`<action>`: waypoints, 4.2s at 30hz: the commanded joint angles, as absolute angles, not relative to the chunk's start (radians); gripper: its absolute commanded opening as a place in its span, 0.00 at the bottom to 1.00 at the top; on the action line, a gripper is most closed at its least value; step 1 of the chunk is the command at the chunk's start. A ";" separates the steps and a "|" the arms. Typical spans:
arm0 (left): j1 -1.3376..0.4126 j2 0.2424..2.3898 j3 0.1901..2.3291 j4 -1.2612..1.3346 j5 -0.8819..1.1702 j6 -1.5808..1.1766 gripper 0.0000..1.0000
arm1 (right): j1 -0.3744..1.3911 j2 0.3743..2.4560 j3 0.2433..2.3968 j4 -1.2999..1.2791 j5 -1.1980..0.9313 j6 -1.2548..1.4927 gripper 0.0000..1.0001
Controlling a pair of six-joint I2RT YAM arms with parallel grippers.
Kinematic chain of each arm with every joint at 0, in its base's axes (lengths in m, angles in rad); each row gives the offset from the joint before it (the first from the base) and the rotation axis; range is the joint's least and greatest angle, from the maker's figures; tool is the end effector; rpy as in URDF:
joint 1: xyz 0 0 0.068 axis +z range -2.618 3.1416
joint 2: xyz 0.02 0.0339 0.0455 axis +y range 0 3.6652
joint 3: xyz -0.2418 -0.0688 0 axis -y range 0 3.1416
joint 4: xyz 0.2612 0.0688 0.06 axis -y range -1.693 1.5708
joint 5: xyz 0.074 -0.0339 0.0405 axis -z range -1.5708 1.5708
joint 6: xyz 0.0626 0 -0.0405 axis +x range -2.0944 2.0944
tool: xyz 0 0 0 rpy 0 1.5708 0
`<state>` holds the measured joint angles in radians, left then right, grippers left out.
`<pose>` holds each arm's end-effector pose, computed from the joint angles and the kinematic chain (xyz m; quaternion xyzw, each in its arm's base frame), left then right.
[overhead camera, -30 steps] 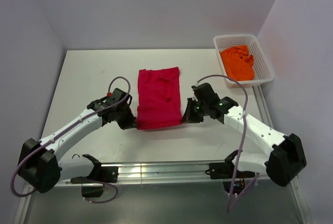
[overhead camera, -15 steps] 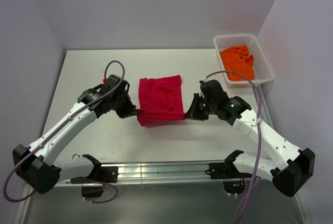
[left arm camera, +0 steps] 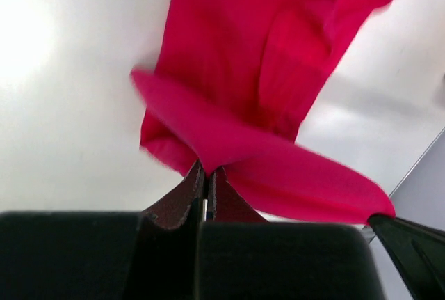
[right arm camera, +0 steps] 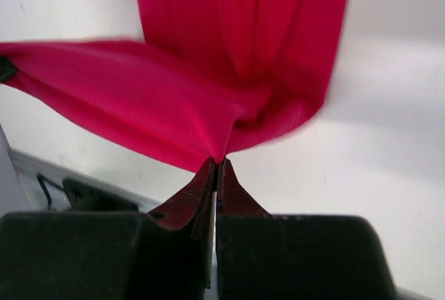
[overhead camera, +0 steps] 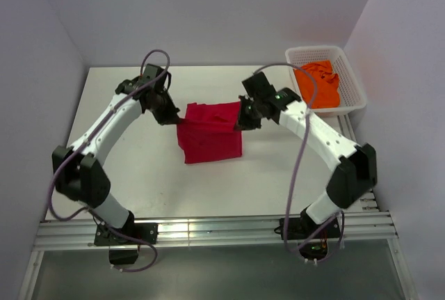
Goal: Fold and stack the t-shirts
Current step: Fold the long partially folded tshirt into a neat square, then put the neatly folded tshirt into the corner of the board with the left arm
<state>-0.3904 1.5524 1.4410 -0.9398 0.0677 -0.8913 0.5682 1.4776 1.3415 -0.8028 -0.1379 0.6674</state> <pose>0.3216 -0.1369 0.2674 -0.2310 0.9379 -0.1797 0.1862 0.2860 0.1928 0.2685 0.0256 0.9481 0.2329 0.2147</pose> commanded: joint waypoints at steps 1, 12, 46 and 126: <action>-0.302 1.695 1.619 -0.916 0.109 -0.789 0.00 | 0.517 1.656 1.559 -0.853 -0.077 0.592 0.00; -0.068 2.329 2.106 -0.806 0.446 -0.752 0.78 | 0.362 2.349 2.432 -1.231 0.037 0.718 1.00; 0.020 2.160 1.704 -0.655 0.649 -0.650 0.73 | 0.377 2.217 1.963 -0.870 -0.109 0.707 1.00; 0.391 2.082 2.199 -0.686 0.167 -0.566 0.99 | 0.087 1.240 1.241 -0.943 -0.190 0.534 0.99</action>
